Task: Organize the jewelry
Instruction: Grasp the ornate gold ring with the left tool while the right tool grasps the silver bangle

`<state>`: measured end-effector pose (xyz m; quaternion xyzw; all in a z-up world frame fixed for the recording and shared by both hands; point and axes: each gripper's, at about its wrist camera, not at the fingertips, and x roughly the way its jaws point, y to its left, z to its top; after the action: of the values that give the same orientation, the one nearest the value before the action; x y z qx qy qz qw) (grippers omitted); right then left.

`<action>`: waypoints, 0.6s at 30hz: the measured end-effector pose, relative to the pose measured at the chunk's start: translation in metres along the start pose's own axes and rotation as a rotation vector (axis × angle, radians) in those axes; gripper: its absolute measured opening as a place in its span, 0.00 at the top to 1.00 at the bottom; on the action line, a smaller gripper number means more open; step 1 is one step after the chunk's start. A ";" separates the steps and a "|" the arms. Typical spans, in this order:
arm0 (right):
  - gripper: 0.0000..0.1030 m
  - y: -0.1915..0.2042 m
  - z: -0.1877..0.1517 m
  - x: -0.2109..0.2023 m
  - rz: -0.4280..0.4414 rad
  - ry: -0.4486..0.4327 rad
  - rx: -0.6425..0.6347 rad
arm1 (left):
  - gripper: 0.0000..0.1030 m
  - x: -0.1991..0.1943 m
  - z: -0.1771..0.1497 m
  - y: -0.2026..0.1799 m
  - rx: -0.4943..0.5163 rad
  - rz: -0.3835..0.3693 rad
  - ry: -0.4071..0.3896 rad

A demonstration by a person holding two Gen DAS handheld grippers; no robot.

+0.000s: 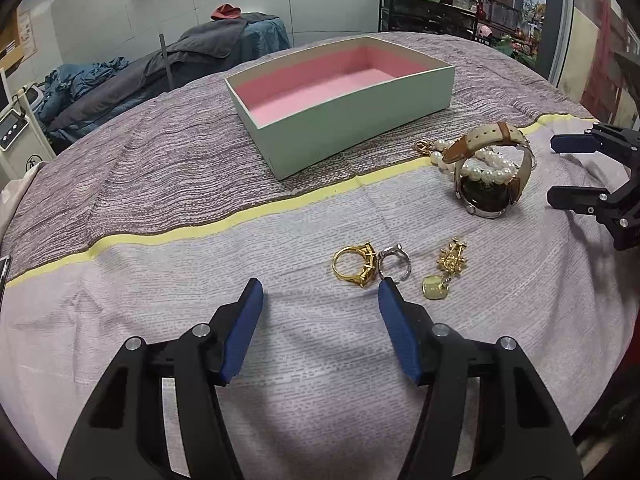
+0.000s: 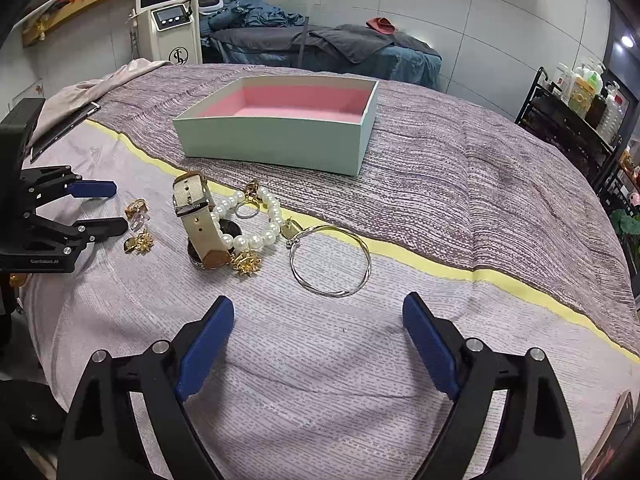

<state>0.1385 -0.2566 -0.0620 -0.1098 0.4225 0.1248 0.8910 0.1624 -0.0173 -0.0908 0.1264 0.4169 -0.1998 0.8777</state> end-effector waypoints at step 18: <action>0.39 -0.008 0.023 0.031 0.027 0.042 0.008 | 0.71 0.013 0.016 -0.007 0.046 -0.081 -0.012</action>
<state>0.1764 -0.2533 -0.0713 -0.1030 0.4429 0.1330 0.8807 0.1779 -0.0331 -0.0912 0.1282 0.4115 -0.2454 0.8683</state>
